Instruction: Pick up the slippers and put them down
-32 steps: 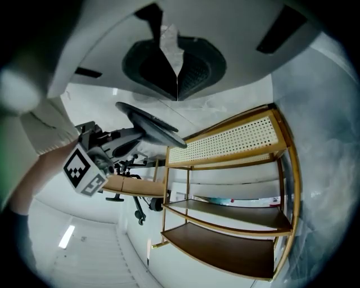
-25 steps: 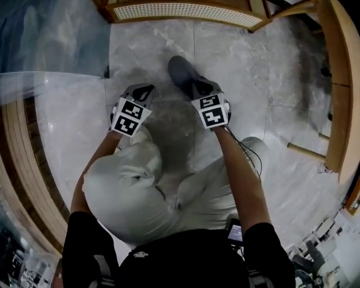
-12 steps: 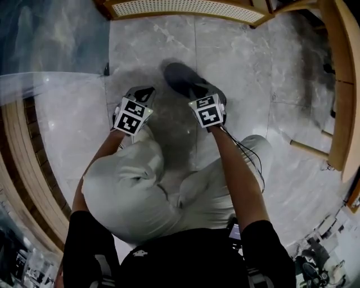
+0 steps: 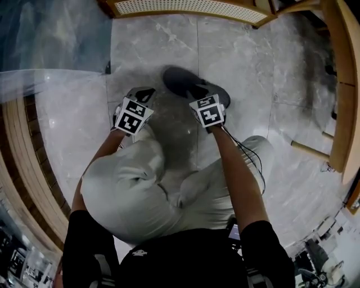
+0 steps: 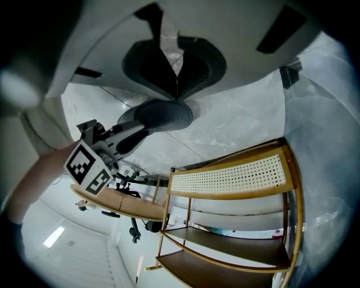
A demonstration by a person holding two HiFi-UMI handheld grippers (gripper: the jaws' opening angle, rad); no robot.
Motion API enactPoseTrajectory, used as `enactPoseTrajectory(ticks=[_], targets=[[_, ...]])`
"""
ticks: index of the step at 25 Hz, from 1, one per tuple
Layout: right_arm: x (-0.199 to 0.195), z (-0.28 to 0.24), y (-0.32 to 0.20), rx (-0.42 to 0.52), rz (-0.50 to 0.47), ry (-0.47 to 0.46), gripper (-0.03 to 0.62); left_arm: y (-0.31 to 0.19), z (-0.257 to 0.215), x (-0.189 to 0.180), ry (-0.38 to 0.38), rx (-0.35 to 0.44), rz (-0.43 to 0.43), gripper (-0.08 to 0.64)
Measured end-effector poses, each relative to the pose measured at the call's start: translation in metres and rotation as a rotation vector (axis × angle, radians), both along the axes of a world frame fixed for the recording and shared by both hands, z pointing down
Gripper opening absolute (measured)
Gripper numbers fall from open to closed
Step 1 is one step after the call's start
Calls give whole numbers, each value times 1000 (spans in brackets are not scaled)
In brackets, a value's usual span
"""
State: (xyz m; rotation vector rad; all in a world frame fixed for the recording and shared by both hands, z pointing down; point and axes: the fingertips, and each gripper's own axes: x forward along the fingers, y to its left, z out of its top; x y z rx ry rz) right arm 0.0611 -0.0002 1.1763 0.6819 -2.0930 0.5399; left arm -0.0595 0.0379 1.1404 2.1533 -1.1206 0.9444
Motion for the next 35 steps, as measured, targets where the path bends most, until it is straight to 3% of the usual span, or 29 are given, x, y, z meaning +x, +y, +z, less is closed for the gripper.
enactPoseTrajectory(ticks=[7,12,19,25,35], targets=[[-4,-8,-2,-8,-1,-40,184,-2,-5,-3,18,-5,-15,6],[-7,-17,-7,4,8,-54,189,-6,-9,-5,23,-2,-23,5],[-11,-40,-21,50,18,-71,98,-19,-21,-6,40,18,-34,5],[-13,-79,-47,136,50,-95,3,-45,-60,-10,67,77,-56,5],[-12,-187,-91,200,120,-208,-2,-88,-149,-23,82,133,-100,5]])
